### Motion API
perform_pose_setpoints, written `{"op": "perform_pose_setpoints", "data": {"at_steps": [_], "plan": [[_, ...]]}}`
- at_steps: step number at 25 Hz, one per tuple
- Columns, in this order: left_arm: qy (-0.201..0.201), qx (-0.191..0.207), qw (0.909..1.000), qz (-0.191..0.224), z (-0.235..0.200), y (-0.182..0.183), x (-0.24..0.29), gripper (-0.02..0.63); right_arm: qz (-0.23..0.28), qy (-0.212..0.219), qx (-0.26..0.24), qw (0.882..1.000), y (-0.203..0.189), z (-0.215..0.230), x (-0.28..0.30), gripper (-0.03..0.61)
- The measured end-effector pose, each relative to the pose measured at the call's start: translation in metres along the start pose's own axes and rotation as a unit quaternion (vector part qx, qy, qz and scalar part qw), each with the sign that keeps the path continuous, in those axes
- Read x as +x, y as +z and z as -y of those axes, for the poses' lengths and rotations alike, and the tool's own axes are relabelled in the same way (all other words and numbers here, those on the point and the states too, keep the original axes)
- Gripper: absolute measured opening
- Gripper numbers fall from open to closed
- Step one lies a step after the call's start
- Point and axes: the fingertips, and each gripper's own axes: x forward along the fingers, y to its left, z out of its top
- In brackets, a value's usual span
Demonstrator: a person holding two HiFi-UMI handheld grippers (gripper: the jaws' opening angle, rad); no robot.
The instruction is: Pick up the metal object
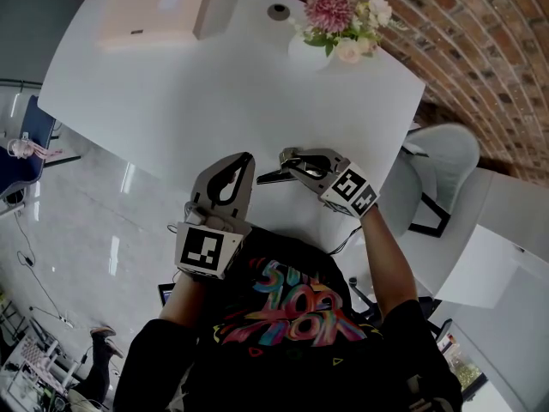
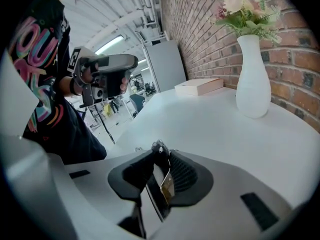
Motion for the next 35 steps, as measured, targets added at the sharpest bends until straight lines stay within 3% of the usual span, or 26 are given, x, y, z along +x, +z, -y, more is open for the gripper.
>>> {"op": "perform_pose_setpoints", "data": {"at_steps": [10,24,35], "plan": [[-0.001,0.001,1.0000,0.007,-0.007,0.004,-0.006,0.031,0.006,0.024,0.023,0.999,0.009,-0.011,0.001,0.050],[-0.012,0.008,0.9997,0.021,-0.011,0.015,-0.018,0.031,0.015,-0.007,0.021,1.000,0.022,-0.018,-0.005,0.046],[-0.043,0.034,0.9984,-0.009,-0.004,0.013,-0.027,0.031,0.053,-0.058,0.023,0.997,0.045,-0.028,-0.031,0.046]]}}
